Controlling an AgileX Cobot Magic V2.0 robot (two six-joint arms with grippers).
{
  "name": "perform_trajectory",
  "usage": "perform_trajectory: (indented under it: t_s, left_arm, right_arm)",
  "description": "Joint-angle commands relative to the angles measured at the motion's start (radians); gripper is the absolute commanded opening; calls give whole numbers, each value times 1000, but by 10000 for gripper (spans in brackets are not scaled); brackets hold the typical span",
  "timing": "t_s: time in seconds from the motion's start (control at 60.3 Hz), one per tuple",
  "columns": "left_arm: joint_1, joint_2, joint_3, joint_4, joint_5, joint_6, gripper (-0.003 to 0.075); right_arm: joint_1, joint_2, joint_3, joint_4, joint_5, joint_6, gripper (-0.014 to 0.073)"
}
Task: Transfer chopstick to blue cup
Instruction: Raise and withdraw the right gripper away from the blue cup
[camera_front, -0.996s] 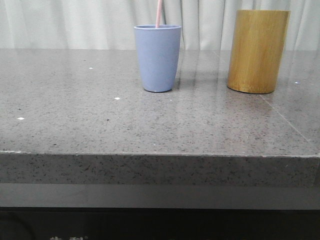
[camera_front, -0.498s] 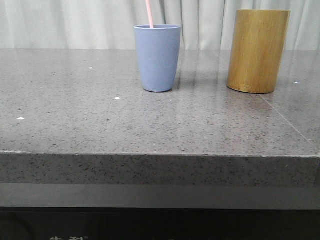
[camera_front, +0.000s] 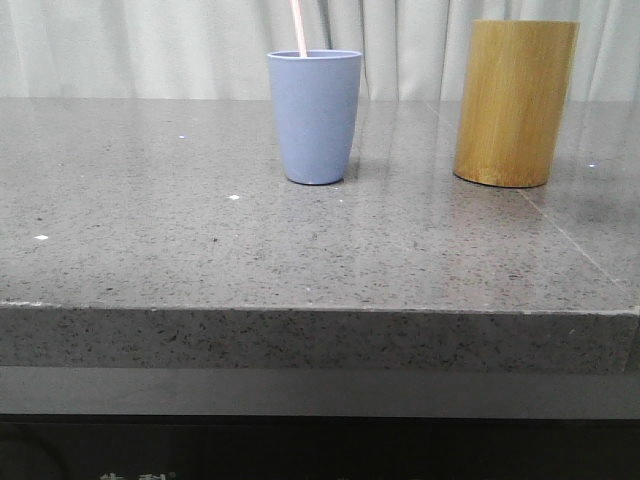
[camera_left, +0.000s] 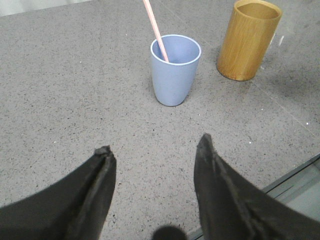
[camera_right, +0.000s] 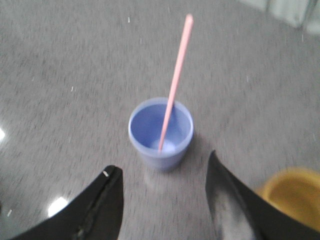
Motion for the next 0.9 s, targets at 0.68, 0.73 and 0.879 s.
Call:
perform_trajectory:
  t_s: [0.68,0.73,0.879]
  left_arm:
    - [-6,-1,-27,-3,-54,0,367]
    - [-6,-1,-27,-3,-54,0,367]
    - [-6,-1,-27,-3,-54,0,367]
  right_arm:
    - [-71,-760,624,-31,-164,79,402]
    - [-71,-793,660,-31,-172,79,402]
    - [-71,-875,747,-31,-215,79,402]
